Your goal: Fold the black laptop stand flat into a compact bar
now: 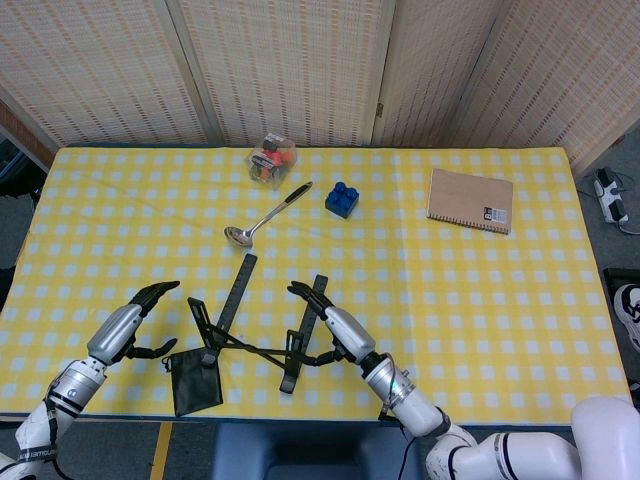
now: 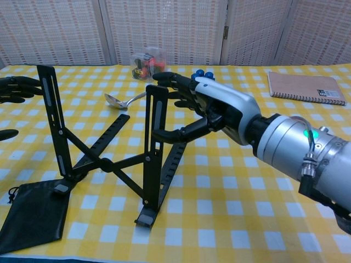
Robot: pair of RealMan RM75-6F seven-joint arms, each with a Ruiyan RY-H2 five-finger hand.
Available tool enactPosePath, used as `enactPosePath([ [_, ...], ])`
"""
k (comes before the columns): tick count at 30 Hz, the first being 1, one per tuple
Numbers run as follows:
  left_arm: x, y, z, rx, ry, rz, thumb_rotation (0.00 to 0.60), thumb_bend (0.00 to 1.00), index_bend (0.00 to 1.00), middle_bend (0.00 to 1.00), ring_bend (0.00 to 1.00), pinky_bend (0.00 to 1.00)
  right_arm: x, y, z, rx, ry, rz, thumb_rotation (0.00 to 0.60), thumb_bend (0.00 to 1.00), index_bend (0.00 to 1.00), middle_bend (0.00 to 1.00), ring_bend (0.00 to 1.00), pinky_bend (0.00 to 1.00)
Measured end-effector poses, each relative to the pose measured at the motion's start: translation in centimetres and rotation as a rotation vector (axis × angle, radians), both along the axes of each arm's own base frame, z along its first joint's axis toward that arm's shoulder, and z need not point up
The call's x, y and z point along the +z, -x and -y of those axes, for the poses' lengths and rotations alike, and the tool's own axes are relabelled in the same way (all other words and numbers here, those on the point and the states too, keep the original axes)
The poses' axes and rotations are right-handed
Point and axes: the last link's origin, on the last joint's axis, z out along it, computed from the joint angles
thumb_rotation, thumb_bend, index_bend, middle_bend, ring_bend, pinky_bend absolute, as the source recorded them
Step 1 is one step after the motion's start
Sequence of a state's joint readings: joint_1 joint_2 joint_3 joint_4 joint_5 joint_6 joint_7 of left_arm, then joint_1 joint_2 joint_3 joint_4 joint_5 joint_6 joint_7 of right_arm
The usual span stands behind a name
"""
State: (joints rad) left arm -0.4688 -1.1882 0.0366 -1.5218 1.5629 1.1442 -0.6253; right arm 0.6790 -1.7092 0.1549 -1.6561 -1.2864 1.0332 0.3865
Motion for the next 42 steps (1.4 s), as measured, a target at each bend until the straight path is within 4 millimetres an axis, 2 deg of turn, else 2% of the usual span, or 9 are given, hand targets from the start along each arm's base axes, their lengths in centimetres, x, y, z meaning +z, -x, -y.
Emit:
enactPosePath([
  [6,0.3,-0.3,-0.3,-0.015,-0.01,-0.007,0.6,0.37,0.08,0.11,0.0,0.0,1.2,1.9,1.8,-0.126,0.079,0.021,0.6,0.31,0.0,0.0,0.0,0.0],
  [13,0.7,-0.6,-0.8,-0.034,-0.025,-0.032,0.6,0.37,0.09,0.11,0.0,0.0,5.1,5.4,3.1,-0.22,0.177,0.043,0.6,0.31,0.0,0.0,0.0,0.0],
  [19,0.6,-1.0,-1.9,-0.087,-0.044,-0.127,0.6,0.37,0.13,0.11,0.0,0.0,8.5,6.8,2.9,-0.165,0.25,0.002,0.6,0.31,0.0,0.03,0.05,0.0],
  [22,0.4,-1.4,-2.9,-0.133,-0.056,-0.207,0.6,0.37,0.17,0.11,0.0,0.01,9.2,6.7,2.1,-0.082,0.276,-0.053,0.6,0.31,0.0,0.09,0.11,0.0],
  [26,-0.4,-2.6,-4.6,-0.215,-0.059,-0.306,0.6,0.36,0.19,0.12,0.01,0.01,9.4,6.6,0.9,0.031,0.309,-0.163,0.6,0.31,0.03,0.17,0.2,0.04],
  [29,-1.1,-3.1,-5.7,-0.265,-0.074,-0.37,0.6,0.35,0.2,0.14,0.02,0.01,9.2,6.5,-0.1,0.116,0.327,-0.249,0.6,0.31,0.11,0.25,0.26,0.13],
  [32,-1.8,-3.5,-6.9,-0.306,-0.1,-0.436,0.6,0.28,0.2,0.15,0.04,0.02,8.8,6.3,-1.1,0.193,0.328,-0.324,0.6,0.31,0.17,0.31,0.32,0.2],
  [37,-3.1,-3.5,-8.8,-0.357,-0.159,-0.558,0.6,0.22,0.19,0.15,0.05,0.04,7.9,5.9,-2.2,0.285,0.299,-0.419,0.6,0.31,0.18,0.33,0.34,0.23],
  [42,-4.6,-3.0,-10.1,-0.395,-0.214,-0.674,0.6,0.16,0.14,0.15,0.05,0.05,7.7,5.6,-2.5,0.294,0.275,-0.426,0.6,0.31,0.18,0.33,0.34,0.23],
])
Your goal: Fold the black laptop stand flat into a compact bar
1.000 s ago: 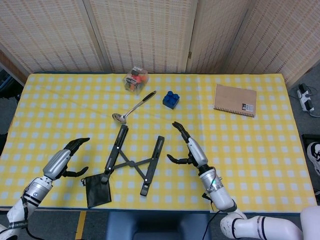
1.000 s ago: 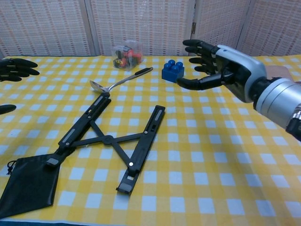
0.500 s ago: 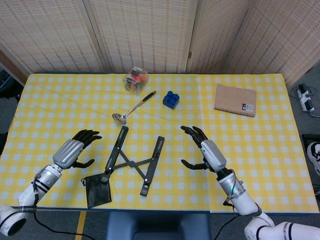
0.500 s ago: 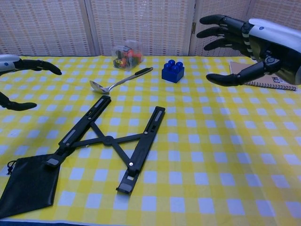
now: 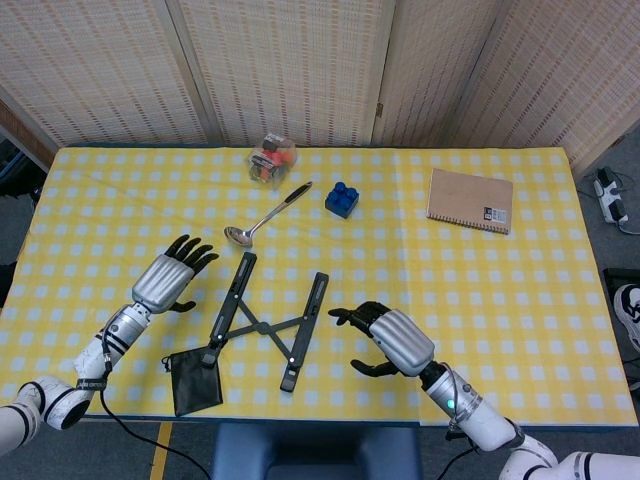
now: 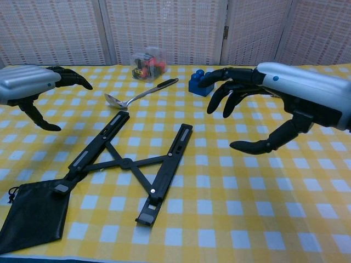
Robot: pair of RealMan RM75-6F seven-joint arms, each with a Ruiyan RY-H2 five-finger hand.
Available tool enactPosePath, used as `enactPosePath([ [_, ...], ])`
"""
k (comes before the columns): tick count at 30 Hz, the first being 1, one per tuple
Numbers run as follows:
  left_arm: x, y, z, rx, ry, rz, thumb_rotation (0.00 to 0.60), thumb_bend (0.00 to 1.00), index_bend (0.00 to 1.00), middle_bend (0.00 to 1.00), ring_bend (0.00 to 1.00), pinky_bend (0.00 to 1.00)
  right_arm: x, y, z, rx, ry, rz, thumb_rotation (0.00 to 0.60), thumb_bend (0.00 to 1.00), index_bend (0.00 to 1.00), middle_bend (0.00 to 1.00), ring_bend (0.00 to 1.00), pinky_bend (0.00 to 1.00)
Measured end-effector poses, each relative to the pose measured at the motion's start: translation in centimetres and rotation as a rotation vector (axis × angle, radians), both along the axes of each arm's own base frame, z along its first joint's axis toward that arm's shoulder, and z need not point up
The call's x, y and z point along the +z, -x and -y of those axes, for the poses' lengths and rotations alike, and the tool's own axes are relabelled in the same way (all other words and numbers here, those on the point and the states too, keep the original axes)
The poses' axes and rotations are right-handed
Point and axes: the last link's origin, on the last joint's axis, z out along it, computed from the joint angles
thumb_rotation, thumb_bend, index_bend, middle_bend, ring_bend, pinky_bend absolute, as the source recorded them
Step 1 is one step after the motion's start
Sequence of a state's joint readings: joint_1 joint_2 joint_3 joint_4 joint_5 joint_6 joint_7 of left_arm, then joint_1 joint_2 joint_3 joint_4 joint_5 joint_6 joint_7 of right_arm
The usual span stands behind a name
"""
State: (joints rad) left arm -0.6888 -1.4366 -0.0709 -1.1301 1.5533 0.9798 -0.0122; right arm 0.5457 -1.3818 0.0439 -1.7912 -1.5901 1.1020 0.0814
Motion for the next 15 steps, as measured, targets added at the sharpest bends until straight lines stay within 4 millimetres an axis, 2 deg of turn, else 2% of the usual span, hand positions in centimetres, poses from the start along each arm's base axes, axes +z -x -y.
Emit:
enactPosePath([
  [6,-2.5,0.5,0.3,-0.029,-0.003,-0.035,0.6,0.15,0.11,0.15,0.05,0.04,0.1,0.2,0.4,-0.018,0.006,-0.001,0.6,0.31,0.18,0.33,0.34,0.23],
  [15,-4.4,0.7,1.2,-0.104,0.004,-0.121,0.6,0.14,0.1,0.15,0.04,0.04,0.1,0.4,0.5,-0.034,-0.007,0.01,0.6,0.31,0.18,0.33,0.33,0.23],
])
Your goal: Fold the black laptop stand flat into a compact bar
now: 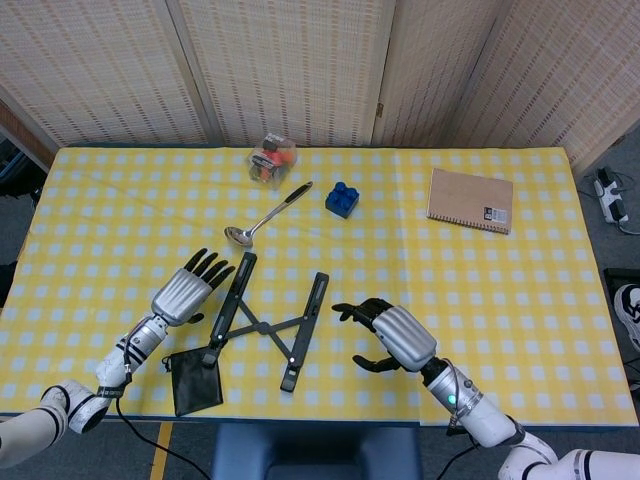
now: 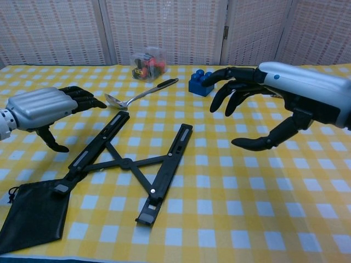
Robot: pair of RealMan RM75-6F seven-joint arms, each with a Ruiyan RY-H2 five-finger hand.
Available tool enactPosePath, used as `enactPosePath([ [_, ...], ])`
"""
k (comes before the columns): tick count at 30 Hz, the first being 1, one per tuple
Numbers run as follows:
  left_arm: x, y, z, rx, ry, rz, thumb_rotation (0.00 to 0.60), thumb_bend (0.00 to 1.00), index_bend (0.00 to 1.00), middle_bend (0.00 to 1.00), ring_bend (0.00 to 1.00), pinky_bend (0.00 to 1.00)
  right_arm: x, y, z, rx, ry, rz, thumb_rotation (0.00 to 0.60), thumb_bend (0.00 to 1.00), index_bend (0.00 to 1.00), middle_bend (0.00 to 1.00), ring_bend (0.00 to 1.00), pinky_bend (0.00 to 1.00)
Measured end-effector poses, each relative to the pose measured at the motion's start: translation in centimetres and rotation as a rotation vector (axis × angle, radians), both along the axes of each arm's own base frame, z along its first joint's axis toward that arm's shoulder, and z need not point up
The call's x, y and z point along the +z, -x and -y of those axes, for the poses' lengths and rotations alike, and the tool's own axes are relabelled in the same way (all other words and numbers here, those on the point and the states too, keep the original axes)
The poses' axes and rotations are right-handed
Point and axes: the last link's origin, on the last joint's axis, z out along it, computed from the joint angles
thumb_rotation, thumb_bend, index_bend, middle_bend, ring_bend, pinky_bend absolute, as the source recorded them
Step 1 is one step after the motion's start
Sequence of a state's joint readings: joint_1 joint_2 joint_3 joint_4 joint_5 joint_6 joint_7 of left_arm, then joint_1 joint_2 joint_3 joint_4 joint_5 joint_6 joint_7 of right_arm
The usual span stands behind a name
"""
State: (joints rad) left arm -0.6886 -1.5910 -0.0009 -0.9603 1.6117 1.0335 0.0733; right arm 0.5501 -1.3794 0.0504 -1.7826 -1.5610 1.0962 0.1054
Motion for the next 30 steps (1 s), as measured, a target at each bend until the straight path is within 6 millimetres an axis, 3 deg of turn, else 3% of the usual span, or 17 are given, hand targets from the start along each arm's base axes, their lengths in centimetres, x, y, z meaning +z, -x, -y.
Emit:
enactPosePath([
  [19,-2.1,-1.4,1.8,0.012,0.096,0.124,0.6,0.14,0.11,0.15,0.04,0.04,0.2,1.0,0.3,-0.045,-0.004,0.018,0.6,0.31,0.18,0.32,0.33,0.23],
  [30,-3.1,-3.5,2.5,0.007,0.16,0.189,0.6,0.14,0.11,0.15,0.03,0.04,0.4,1.2,0.4,-0.049,-0.006,0.009,0.6,0.31,0.18,0.31,0.32,0.23],
])
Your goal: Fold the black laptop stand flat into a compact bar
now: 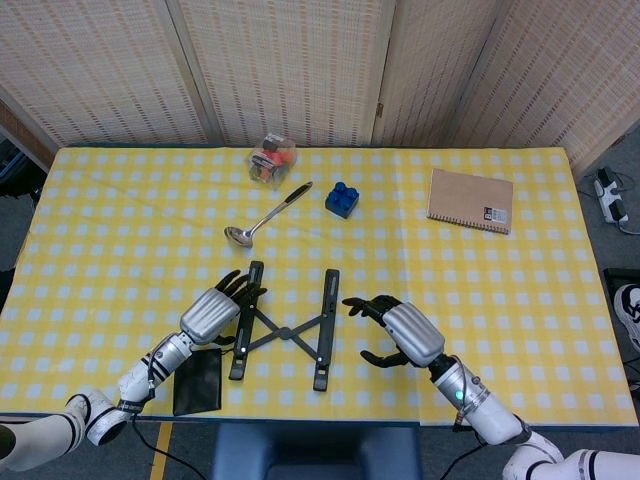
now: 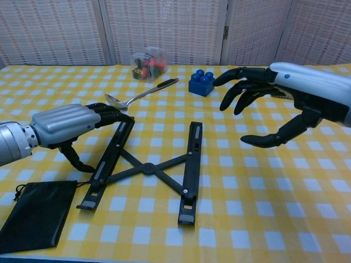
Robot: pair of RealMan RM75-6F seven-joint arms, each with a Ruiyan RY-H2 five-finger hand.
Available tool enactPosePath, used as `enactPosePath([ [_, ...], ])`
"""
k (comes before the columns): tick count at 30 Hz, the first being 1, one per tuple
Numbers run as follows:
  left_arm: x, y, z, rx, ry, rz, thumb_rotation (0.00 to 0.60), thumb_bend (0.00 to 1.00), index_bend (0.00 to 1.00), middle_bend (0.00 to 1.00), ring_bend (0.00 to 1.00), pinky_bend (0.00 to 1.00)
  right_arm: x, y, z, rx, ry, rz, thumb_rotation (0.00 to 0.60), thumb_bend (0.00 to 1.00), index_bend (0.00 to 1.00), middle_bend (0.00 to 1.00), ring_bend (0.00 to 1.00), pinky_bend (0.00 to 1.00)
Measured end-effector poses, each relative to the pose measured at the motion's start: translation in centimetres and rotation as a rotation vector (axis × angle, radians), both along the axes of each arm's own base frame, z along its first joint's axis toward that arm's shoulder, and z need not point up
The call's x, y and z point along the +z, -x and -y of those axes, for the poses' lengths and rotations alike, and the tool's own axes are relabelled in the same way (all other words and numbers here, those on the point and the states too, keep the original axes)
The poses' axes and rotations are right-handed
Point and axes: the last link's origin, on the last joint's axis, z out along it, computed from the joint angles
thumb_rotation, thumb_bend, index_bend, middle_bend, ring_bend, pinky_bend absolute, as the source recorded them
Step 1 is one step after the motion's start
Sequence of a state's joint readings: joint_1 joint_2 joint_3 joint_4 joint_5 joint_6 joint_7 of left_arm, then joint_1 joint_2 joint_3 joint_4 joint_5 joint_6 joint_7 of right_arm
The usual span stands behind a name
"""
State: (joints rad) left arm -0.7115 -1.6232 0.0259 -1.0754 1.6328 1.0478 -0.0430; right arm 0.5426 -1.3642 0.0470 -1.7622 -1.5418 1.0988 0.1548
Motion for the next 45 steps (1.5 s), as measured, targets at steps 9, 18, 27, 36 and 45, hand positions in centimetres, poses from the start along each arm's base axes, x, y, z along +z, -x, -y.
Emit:
enactPosePath([
  [9,1.4,0.1,-2.8,0.001,-0.121,-0.046,0.6,0.15,0.11,0.15,0.04,0.04,0.0,0.3,0.0,0.069,0.059,-0.116,0.6,0.31,0.19,0.32,0.32,0.22],
  [18,0.5,-0.5,-5.2,0.022,-0.145,-0.069,0.6,0.15,0.1,0.15,0.04,0.03,-1.5,0.2,0.5,0.186,0.174,-0.307,0.6,0.31,0.47,0.57,0.54,0.34],
  [27,-0.6,-1.4,-5.8,0.057,-0.111,-0.031,0.6,0.15,0.09,0.15,0.03,0.02,-4.7,-0.2,1.5,0.288,0.286,-0.39,0.6,0.31,0.68,0.8,0.77,0.6],
  [36,-1.2,-1.4,-6.0,0.069,-0.101,-0.032,0.6,0.15,0.09,0.15,0.03,0.01,-8.2,0.0,2.1,0.349,0.293,-0.465,0.6,0.31,0.7,0.83,0.8,0.64],
  [45,-1.3,-1.2,-5.9,0.073,-0.096,-0.031,0.6,0.15,0.09,0.15,0.03,0.01,-11.3,-0.4,2.6,0.389,0.293,-0.499,0.6,0.31,0.7,0.83,0.8,0.65],
])
